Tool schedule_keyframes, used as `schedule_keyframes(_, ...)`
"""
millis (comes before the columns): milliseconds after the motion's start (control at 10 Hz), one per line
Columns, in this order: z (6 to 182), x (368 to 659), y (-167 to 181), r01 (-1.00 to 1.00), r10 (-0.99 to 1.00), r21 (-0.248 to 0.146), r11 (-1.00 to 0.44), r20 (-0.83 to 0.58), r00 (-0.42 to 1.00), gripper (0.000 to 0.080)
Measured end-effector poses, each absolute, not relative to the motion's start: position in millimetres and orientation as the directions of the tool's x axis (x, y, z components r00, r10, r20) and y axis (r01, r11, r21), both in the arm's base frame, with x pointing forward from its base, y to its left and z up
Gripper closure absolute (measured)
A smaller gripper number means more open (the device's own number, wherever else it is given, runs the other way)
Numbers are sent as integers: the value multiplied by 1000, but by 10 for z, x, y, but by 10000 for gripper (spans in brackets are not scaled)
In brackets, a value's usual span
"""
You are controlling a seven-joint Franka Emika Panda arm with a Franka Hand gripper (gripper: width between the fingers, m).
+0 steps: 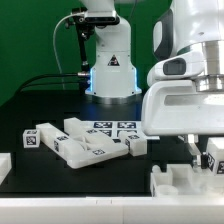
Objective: Assemble chair
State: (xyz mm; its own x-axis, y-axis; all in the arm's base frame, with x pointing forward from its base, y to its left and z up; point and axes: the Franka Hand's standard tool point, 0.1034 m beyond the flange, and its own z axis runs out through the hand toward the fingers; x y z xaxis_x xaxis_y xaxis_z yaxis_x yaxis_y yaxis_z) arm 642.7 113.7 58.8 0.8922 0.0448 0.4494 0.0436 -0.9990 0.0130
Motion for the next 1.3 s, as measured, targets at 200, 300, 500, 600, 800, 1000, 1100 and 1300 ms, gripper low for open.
schedule_keyframes(200, 581, 6416, 1141, 47, 48, 15, -999, 468, 882, 513)
schedule_keyframes(300, 577, 6404, 1137, 50, 52, 17, -999, 472, 880, 513)
schedule_keyframes(500, 580, 6404, 1134, 51, 54, 19, -999, 476, 878, 513)
schedule_keyframes(600, 580, 6403, 1134, 51, 54, 19, -998, 476, 878, 513)
schedule_keyframes(800, 579, 6403, 1134, 52, 54, 19, -998, 476, 878, 330)
schedule_keyframes(1000, 575, 6400, 1134, 51, 54, 19, -998, 472, 880, 210)
schedule_keyframes(1100, 571, 6392, 1126, 47, 49, 17, -999, 444, 895, 162)
schedule_keyframes(1300, 678, 6424, 1099, 14, 11, -6, -1000, 367, 930, 152)
